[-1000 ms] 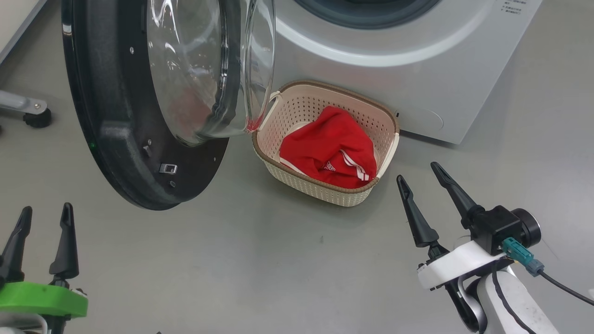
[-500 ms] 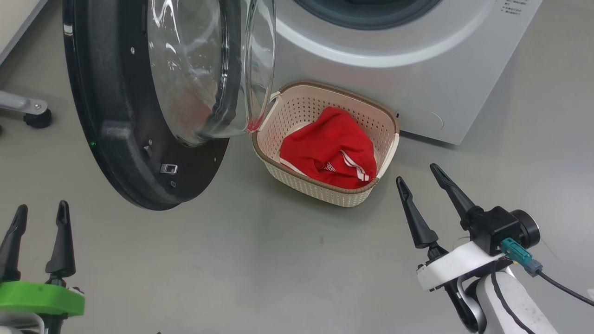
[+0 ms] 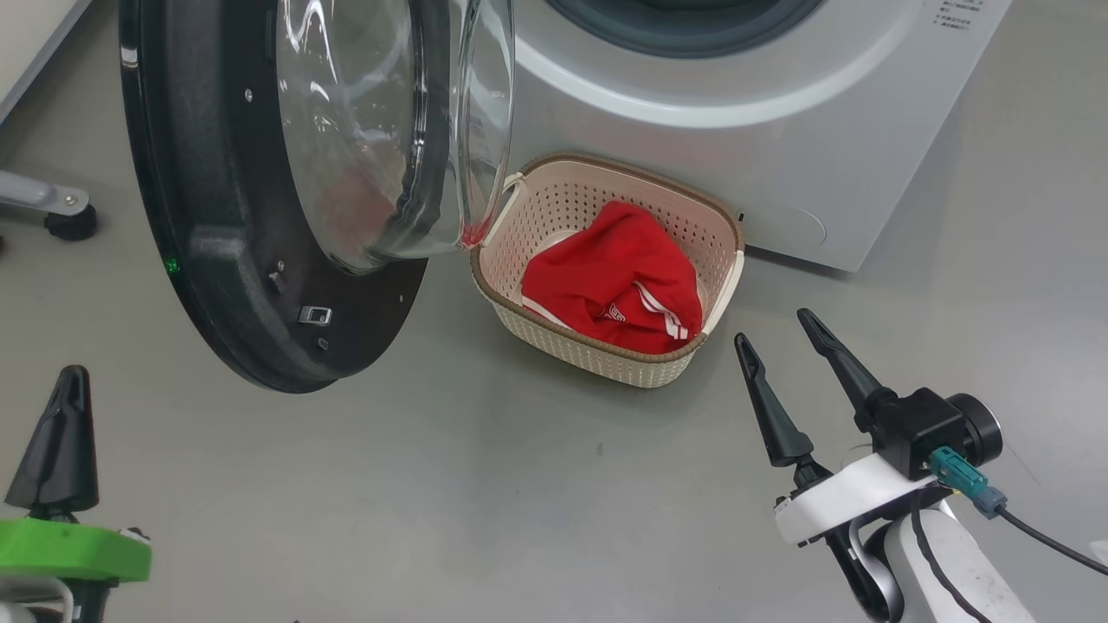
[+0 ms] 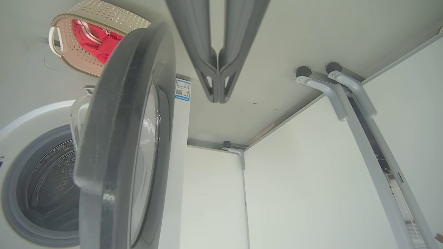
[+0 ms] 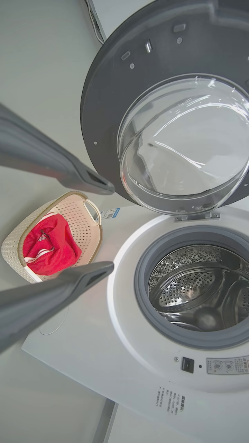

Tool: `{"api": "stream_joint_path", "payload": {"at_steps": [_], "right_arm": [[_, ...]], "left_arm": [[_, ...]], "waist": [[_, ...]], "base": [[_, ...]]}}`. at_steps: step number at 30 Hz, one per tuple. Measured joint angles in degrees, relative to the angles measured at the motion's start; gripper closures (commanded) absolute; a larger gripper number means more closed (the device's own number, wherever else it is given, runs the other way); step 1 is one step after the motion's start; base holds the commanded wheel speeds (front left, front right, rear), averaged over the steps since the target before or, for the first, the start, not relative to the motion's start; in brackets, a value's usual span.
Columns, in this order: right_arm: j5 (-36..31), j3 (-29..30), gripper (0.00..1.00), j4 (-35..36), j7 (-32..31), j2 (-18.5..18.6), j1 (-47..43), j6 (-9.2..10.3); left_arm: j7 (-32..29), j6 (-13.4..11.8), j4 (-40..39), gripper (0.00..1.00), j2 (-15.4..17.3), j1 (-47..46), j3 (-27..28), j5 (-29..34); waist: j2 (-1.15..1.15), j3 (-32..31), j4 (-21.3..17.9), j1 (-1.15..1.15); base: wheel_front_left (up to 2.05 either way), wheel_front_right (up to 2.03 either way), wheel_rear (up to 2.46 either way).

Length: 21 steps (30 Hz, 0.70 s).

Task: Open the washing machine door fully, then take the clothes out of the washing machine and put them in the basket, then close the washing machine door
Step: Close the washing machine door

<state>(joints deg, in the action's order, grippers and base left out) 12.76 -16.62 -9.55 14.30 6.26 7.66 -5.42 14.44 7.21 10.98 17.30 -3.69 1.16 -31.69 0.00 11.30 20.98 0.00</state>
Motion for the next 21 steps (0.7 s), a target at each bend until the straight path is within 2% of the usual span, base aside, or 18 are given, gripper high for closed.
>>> {"api": "stream_joint_path", "payload": {"at_steps": [5, 9, 12, 15, 21], "right_arm": [[0.0, -0.1, 0.0, 0.0, 0.1, -0.1, 0.0, -0.02], [0.0, -0.2, 0.0, 0.0, 0.1, -0.1, 0.0, -0.02], [0.0, -0.2, 0.0, 0.0, 0.1, -0.1, 0.0, -0.02], [0.0, -0.1, 0.0, 0.0, 0.1, -0.1, 0.0, -0.02], [0.0, -0.1, 0.0, -0.1, 0.1, -0.1, 0.0, -0.02]], "left_arm": [[0.0, 0.1, -0.2, 1.0, 2.1, -1.3, 2.2, -0.5], [0.0, 0.1, 1.2, 1.0, 2.7, -2.6, 3.2, -5.1], [-2.1, 0.1, 1.5, 1.0, 0.8, -4.5, 4.1, -13.9], [-5.6, 0.1, 1.4, 1.0, -2.4, -7.8, 5.1, -24.4], [-14.1, 0.1, 2.2, 1.0, -6.1, -14.0, 10.7, -42.1]], "waist": [[0.0, 0.1, 0.0, 0.0], [0.0, 0.4, 0.0, 0.0], [0.0, 0.6, 0.0, 0.0], [0.0, 0.8, 0.0, 0.0], [0.0, 1.3, 0.1, 0.0]], "base": [[0.0, 0.0, 0.0], [0.0, 0.0, 0.0], [0.0, 0.0, 0.0], [0.0, 0.0, 0.0], [0.0, 0.0, 0.0]]}}
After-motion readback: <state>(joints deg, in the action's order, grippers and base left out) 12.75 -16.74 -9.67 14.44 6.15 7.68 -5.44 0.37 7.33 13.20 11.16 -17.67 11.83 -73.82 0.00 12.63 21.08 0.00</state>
